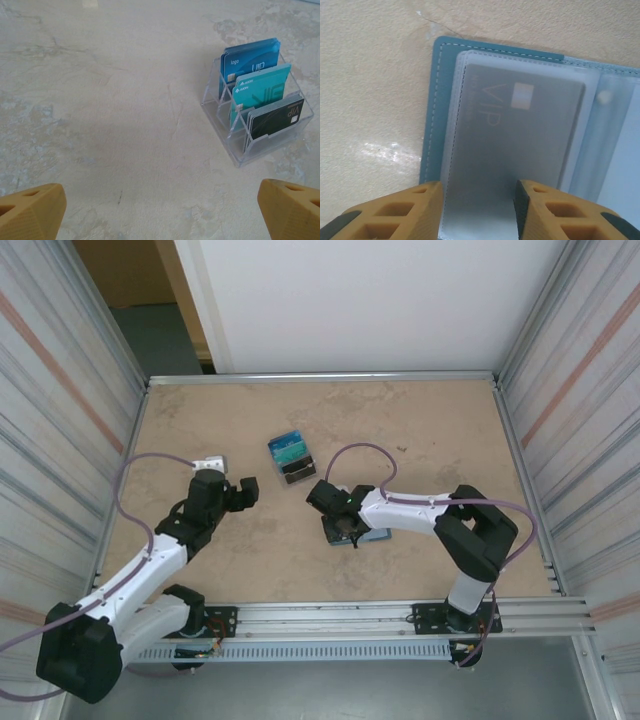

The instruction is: Take the credit cards out of the card holder

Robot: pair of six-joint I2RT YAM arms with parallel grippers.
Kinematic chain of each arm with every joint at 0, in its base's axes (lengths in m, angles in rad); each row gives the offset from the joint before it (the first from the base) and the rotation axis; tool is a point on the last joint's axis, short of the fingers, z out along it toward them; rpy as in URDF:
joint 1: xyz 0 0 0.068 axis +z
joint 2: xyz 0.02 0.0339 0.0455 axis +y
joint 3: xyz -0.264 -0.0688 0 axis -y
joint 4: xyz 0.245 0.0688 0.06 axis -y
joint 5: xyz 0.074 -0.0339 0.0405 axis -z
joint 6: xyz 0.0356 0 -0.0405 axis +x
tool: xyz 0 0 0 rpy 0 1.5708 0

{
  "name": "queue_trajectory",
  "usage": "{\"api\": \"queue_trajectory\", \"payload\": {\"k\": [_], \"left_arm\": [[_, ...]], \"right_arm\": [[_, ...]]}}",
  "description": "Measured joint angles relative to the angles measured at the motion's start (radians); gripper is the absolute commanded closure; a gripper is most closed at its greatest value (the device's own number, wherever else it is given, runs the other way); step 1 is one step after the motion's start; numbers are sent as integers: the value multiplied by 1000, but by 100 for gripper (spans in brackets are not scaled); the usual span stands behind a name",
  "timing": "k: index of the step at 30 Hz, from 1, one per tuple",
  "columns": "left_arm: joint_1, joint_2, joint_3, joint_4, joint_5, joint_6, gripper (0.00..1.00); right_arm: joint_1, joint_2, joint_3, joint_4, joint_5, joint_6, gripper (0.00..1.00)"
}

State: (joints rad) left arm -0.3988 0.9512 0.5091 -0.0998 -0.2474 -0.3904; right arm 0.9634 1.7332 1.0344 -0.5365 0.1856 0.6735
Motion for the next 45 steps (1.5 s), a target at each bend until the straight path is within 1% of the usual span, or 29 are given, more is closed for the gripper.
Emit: {"api": "queue_trajectory", "payload": {"k": [8, 15, 21, 25, 33, 39, 41, 45], "left_arm": [[0, 5, 0, 0, 3, 0, 1], [0, 4, 0, 0, 3, 1, 1], [0, -2, 0, 0, 3, 1, 1], [0, -2, 0, -1, 3, 1, 1], [0, -18, 0, -8, 3, 4, 1], [0, -63, 1, -22, 3, 5, 1], [0, -85, 1, -27, 3, 5, 1], [0, -123, 1, -27, 3, 5, 1]], "right_arm": [[-3, 0, 0, 0, 0, 0, 60], [-6, 0, -12, 20, -7, 6, 67], [-33, -23, -44, 61, -35, 9, 72], [-48, -42, -66, 82, -53, 16, 77], [-49, -53, -77, 87, -56, 23, 83], [-21, -53, -64, 76, -61, 23, 85], [0, -53, -47, 74, -78, 23, 88], [35, -48, -9, 76, -105, 22, 88]]}}
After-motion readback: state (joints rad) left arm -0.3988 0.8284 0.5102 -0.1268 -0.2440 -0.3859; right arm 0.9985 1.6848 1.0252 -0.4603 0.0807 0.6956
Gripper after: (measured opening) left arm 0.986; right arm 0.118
